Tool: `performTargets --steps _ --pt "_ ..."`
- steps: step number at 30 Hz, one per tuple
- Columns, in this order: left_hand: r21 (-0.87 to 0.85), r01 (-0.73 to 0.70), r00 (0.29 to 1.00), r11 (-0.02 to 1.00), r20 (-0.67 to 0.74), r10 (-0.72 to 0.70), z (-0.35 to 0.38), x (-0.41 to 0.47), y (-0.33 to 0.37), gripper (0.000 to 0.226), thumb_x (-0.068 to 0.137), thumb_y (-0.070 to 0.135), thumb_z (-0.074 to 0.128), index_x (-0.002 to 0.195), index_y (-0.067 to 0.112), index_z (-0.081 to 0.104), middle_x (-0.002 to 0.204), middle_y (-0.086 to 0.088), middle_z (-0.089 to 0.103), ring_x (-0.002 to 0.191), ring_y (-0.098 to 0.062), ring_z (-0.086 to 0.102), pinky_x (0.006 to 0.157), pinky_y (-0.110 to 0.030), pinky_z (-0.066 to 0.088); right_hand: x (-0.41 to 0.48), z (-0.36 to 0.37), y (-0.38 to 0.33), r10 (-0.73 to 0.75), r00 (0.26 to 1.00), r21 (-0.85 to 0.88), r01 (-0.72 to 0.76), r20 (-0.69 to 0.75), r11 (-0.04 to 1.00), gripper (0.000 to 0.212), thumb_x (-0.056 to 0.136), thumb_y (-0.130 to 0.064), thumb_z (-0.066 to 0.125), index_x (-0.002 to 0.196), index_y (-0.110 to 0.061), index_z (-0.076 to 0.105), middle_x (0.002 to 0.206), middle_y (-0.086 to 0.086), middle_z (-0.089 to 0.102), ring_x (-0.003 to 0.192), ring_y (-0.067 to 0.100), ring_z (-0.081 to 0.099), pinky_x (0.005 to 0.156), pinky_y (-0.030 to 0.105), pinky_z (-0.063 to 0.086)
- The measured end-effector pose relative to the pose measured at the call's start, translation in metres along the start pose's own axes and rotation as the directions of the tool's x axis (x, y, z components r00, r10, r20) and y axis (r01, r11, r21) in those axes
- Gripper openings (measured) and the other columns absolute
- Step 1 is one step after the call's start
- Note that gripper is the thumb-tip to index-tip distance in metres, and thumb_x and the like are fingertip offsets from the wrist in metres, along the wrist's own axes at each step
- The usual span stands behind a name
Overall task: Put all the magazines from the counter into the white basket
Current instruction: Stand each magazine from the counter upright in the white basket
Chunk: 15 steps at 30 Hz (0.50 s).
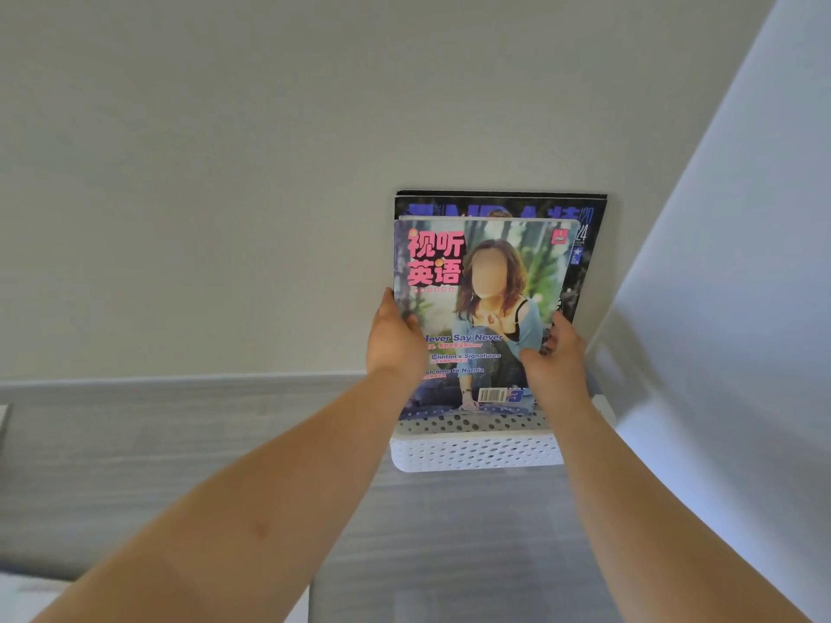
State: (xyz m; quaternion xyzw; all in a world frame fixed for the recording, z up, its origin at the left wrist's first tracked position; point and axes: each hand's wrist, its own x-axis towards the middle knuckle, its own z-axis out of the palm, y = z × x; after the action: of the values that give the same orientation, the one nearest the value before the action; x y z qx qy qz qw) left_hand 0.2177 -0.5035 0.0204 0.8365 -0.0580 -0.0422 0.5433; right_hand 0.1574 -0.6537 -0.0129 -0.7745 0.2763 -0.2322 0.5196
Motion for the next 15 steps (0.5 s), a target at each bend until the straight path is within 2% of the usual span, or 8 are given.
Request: performTargets --steps 3,5,7,10,11,12,14,15 --pt "0.007 0.009 0.998 1.0 0.061 -0.009 -0.004 0.002 0.0 0.053 0.093 0.013 0.036 0.142 0.014 0.018 0.146 -0.009 0.036 0.128 -0.03 0.041 0.106 -0.041 0.037 0.0 -0.003 -0.001 0.009 1.0 0.001 -0.009 0.011 1.0 0.061 0.08 0.002 0.053 0.136 -0.011 0.032 0.136 0.017 0.042 0.116 0.031 0.05 0.093 0.041 0.048" --pt "0.024 0.015 0.995 1.0 0.097 -0.017 -0.008 0.0 -0.002 0.057 0.093 0.018 0.04 0.143 0.012 0.014 0.15 -0.009 0.028 0.134 -0.028 0.033 0.109 -0.038 0.031 -0.006 -0.004 -0.004 0.036 0.999 0.065 -0.035 -0.016 0.997 0.068 0.08 0.002 0.055 0.14 -0.012 0.024 0.137 0.015 0.042 0.12 0.028 0.048 0.097 0.038 0.044" --pt "0.044 0.005 0.995 0.999 0.096 -0.009 -0.016 -0.008 -0.006 0.06 0.092 0.022 0.042 0.143 0.01 0.011 0.152 -0.008 0.023 0.138 -0.025 0.027 0.111 -0.036 0.027 -0.018 -0.005 -0.009 -0.008 0.999 0.067 0.011 -0.054 0.998 0.066 0.08 0.003 0.054 0.138 -0.012 0.026 0.131 0.012 0.047 0.12 0.027 0.047 0.096 0.034 0.043" --pt "0.062 -0.042 0.997 0.997 0.065 0.038 -0.038 -0.032 -0.024 0.053 0.091 0.021 0.046 0.139 0.012 0.027 0.148 -0.005 0.031 0.135 -0.019 0.03 0.107 -0.023 0.025 -0.044 -0.002 -0.016 -0.103 0.99 -0.006 0.103 -0.095 0.995 0.06 0.08 0.005 0.048 0.136 -0.012 0.032 0.13 0.012 0.048 0.122 0.029 0.045 0.101 0.042 0.042" --pt "0.066 -0.048 0.998 0.997 0.053 0.044 -0.048 -0.044 -0.033 0.048 0.091 0.02 0.047 0.136 0.013 0.034 0.146 -0.004 0.036 0.133 -0.017 0.033 0.102 -0.017 0.025 -0.056 -0.001 -0.018 -0.142 0.985 -0.016 0.141 -0.1 0.99 0.06 0.079 0.007 0.046 0.135 -0.01 0.032 0.132 0.013 0.047 0.123 0.029 0.044 0.103 0.038 0.04" --pt "0.071 -0.044 0.998 0.996 0.037 0.042 -0.061 -0.056 -0.043 0.042 0.09 0.017 0.048 0.132 0.014 0.042 0.142 -0.003 0.041 0.131 -0.017 0.037 0.096 -0.013 0.026 -0.07 0.001 -0.019 -0.191 0.976 -0.033 0.188 -0.101 0.982 0.06 0.078 0.009 0.045 0.135 -0.008 0.033 0.133 0.015 0.045 0.124 0.029 0.042 0.103 0.027 0.038" --pt "0.08 -0.005 1.0 0.997 -0.009 0.006 -0.091 -0.082 -0.063 0.031 0.089 0.013 0.05 0.12 0.015 0.056 0.133 -0.003 0.052 0.123 -0.018 0.046 0.089 -0.014 0.031 -0.103 0.009 -0.02 -0.251 0.965 -0.074 0.245 -0.079 0.967 0.06 0.079 0.01 0.046 0.135 -0.005 0.032 0.137 0.016 0.041 0.127 0.028 0.037 0.094 -0.001 0.025" --pt "0.079 0.019 1.0 0.997 -0.023 -0.017 -0.104 -0.094 -0.072 0.027 0.088 0.011 0.05 0.114 0.015 0.06 0.128 -0.004 0.057 0.119 -0.02 0.05 0.089 -0.016 0.032 -0.119 0.013 -0.019 -0.264 0.963 -0.092 0.258 -0.059 0.962 0.059 0.08 0.009 0.047 0.135 -0.005 0.031 0.138 0.015 0.039 0.129 0.027 0.035 0.091 -0.005 0.018"
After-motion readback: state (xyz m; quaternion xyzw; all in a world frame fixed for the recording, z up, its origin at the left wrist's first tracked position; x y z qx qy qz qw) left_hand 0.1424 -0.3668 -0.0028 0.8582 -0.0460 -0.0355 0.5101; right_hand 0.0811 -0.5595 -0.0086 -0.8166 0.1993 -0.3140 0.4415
